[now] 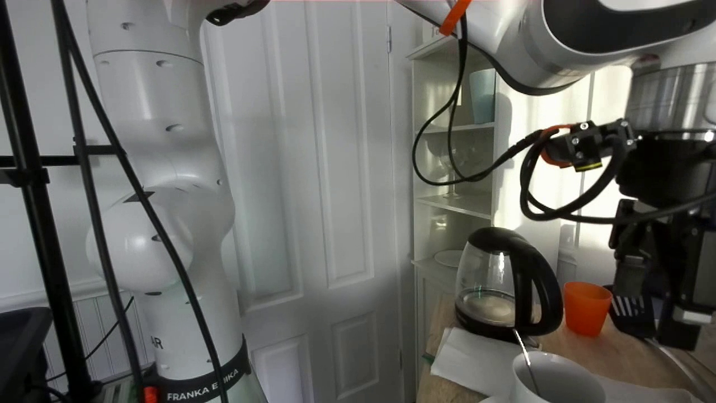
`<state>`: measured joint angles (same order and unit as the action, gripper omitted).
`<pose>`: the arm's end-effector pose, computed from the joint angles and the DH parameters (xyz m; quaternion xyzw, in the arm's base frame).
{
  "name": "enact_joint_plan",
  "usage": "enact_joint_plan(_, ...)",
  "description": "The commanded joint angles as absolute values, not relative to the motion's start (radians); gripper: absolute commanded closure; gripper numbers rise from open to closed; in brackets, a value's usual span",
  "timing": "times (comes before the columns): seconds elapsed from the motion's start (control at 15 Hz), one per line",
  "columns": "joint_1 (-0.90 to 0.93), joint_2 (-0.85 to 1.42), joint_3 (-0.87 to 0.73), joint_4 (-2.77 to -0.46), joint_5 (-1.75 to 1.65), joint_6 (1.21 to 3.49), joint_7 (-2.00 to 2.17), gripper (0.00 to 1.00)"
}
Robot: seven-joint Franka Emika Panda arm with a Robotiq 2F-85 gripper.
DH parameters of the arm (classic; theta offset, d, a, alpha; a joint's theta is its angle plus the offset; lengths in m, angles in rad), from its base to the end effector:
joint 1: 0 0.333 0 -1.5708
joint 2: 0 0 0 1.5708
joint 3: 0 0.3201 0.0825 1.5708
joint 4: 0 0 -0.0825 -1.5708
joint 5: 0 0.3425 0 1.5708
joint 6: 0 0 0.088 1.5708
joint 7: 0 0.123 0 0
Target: Put the white towel on the box
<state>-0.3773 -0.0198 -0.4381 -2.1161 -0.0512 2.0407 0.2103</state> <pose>0.3363 -0.3634 0.4256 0.8769 -0.4795 -0.0328 0.0089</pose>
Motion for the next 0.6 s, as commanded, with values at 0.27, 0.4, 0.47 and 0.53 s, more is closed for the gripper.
enact_joint_plan(0.27,-0.419,0.091,-0.447,-2.112,-0.031,2.174,0.384,0.0)
enact_joint_plan(0.4,-0.42,0.113,-0.449,-2.112,-0.027,2.194,0.405,0.0)
enact_joint_plan(0.47,-0.42,0.115,-0.45,-2.111,-0.027,2.195,0.409,0.0)
enact_joint_plan(0.53,-0.42,0.115,-0.45,-2.111,-0.027,2.195,0.411,0.0)
